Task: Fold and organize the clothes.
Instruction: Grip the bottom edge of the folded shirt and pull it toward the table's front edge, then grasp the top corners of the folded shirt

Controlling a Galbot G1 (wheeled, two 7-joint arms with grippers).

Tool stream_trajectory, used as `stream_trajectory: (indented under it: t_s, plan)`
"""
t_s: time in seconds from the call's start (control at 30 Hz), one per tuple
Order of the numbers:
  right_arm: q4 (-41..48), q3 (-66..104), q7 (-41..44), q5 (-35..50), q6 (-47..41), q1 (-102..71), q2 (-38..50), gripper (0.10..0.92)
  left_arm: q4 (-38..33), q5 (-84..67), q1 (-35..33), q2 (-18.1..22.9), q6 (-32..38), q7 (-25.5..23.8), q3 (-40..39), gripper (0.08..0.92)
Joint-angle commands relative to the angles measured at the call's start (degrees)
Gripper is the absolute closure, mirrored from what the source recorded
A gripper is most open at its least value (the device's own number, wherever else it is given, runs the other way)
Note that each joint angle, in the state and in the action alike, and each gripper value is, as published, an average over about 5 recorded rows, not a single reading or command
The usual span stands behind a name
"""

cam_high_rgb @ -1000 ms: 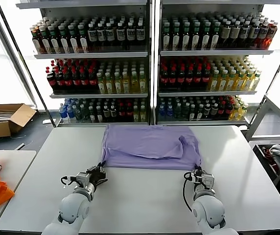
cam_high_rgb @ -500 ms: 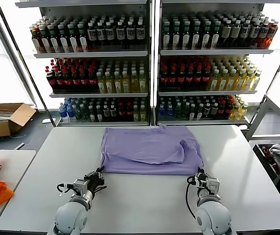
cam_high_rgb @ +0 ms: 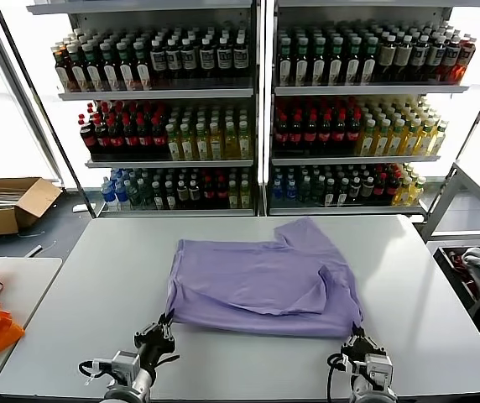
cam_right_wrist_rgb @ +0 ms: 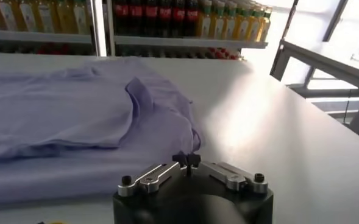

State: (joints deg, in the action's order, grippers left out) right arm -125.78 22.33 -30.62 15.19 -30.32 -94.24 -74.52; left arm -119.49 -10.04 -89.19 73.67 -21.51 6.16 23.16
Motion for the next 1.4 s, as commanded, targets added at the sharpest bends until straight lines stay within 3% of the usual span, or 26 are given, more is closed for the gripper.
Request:
stream_trajectory:
  t_s: [0.03,0.43,0.53,0.67,0.9,1.0,1.1,1.27,1.4]
  plan:
    - [-4.56,0.30,-2.08,-1.42,0.28,-8.47,0.83,0.911,-7.55,3.28,-12.17,0.94,0.81,0.61,0.21,0.911]
    - [-4.02,1.41,-1.82,-1.10,-1.23,-7.26,1.49,0.911,-8.49,5.85,-16.23,1.23,1.67,0.41,0.36,0.911]
    - [-4.81,1.50,-1.70,-0.65,-1.88,-7.39,1.82,0.879,-8.83,5.95,-16.35,1.53,1.54,0.38,-0.17,0.911]
    - [-7.22,1.97,-1.55,0.27,-2.15,-7.74,1.84,0.768,-11.12,5.85,-16.72,2.01,1.57,0.15,-1.14,0.890]
    - [-13.26,6.10,0.82,4.63,-1.62,-5.81,1.71,0.569,-17.45,1.99,-14.66,2.30,3.46,0.97,-0.10,0.698]
    - [-11.84,9.76,4.75,6.47,-0.28,-0.48,2.07,0.482,-17.18,0.25,-10.06,1.01,3.43,-0.30,2.65,0.603]
    - [-6.84,12.22,10.25,8.24,1.38,7.32,4.09,0.396,-14.27,-1.94,-3.49,-2.58,3.35,-3.75,5.32,0.516]
    - [3.09,11.06,27.07,6.42,3.19,19.76,13.80,0.256,-7.60,-4.83,6.63,-11.15,1.88,-10.78,5.06,0.369]
    - [10.73,5.80,33.60,2.56,0.18,28.87,20.48,0.207,-1.91,-6.50,14.82,-15.00,-0.22,-11.81,0.91,0.257]
